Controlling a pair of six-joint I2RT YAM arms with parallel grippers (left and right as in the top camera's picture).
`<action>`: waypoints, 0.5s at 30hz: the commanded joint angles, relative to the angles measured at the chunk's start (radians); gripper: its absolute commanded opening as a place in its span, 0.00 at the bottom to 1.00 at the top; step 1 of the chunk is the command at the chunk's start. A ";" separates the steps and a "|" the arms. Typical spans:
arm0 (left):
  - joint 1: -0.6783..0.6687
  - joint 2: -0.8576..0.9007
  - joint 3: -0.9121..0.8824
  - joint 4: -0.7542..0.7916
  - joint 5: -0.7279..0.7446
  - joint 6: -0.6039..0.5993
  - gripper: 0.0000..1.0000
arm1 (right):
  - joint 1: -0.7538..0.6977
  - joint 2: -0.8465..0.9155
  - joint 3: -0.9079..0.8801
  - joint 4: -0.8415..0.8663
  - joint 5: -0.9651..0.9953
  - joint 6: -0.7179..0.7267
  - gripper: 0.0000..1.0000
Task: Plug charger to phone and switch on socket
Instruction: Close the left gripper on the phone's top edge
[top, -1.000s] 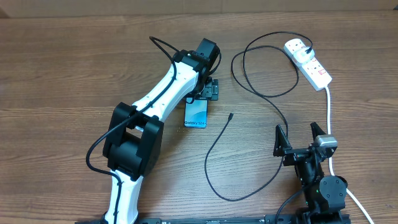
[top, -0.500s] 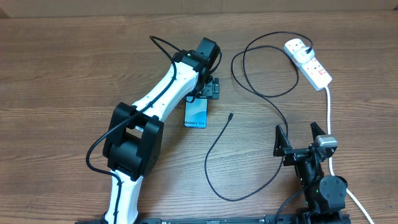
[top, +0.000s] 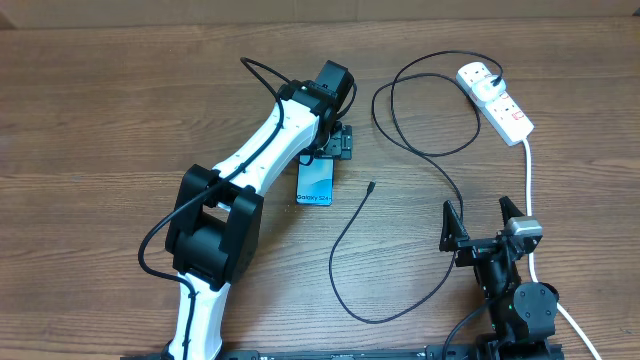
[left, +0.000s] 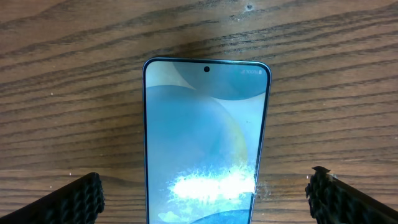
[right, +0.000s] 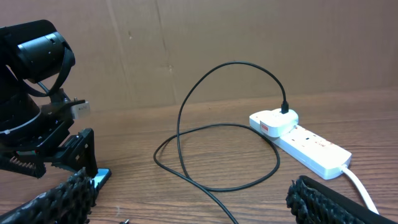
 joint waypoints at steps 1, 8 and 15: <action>0.001 0.019 0.012 -0.002 0.009 0.019 1.00 | -0.005 -0.010 -0.010 0.006 -0.001 0.002 1.00; -0.002 0.024 0.011 -0.023 0.035 0.019 1.00 | -0.005 -0.010 -0.011 0.006 -0.001 0.002 1.00; -0.002 0.024 0.007 -0.033 0.034 0.018 1.00 | -0.005 -0.010 -0.011 0.006 -0.001 0.002 1.00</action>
